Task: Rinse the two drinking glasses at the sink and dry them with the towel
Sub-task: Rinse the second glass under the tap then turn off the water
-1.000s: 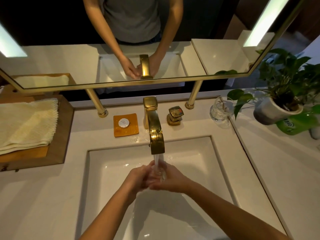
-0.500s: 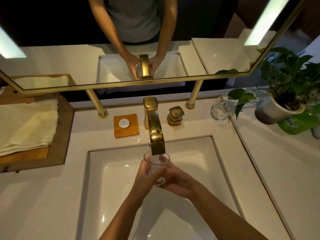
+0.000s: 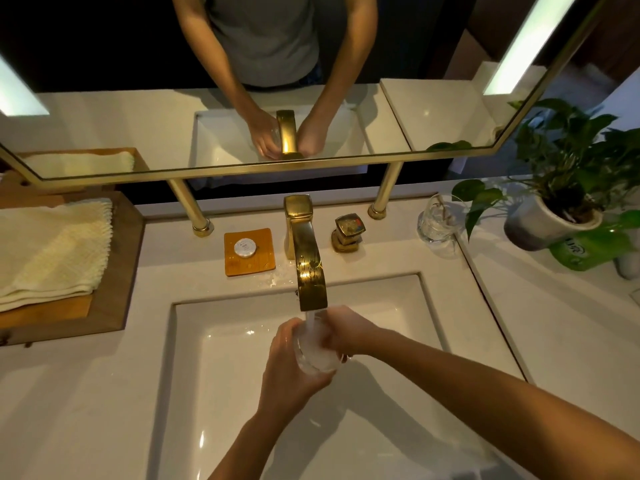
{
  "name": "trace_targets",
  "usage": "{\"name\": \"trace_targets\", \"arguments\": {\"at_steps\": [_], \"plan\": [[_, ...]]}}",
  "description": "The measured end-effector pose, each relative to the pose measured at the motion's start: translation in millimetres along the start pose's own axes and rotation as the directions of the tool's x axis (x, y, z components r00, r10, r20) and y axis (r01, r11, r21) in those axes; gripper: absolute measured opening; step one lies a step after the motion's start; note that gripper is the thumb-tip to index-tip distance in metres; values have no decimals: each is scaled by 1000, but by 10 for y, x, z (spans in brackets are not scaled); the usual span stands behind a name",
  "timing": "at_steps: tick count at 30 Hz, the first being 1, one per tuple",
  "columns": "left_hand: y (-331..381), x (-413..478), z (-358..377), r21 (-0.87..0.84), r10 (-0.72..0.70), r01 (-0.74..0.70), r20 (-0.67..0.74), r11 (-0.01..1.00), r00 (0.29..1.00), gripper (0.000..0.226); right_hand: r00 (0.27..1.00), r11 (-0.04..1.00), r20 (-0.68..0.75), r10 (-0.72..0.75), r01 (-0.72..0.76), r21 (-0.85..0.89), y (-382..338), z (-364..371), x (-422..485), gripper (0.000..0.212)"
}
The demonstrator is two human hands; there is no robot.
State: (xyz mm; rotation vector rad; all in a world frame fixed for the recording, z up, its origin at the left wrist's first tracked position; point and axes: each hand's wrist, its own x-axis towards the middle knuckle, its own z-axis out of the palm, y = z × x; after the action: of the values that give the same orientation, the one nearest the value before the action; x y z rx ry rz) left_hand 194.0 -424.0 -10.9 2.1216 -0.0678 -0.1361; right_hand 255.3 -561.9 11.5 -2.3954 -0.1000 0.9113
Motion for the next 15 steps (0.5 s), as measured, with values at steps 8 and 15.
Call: {"name": "trace_targets", "arguments": {"at_steps": [8, 15], "plan": [[-27, 199, -107, 117, 85, -84, -7, 990, 996, 85, 946, 618, 315, 75, -292, 730, -36, 132, -184, 16], [3, 141, 65, 10, -23, 24, -30, 1000, 999, 75, 934, 989, -329, -136, 111, -96, 90, -12, 23, 22]]}}
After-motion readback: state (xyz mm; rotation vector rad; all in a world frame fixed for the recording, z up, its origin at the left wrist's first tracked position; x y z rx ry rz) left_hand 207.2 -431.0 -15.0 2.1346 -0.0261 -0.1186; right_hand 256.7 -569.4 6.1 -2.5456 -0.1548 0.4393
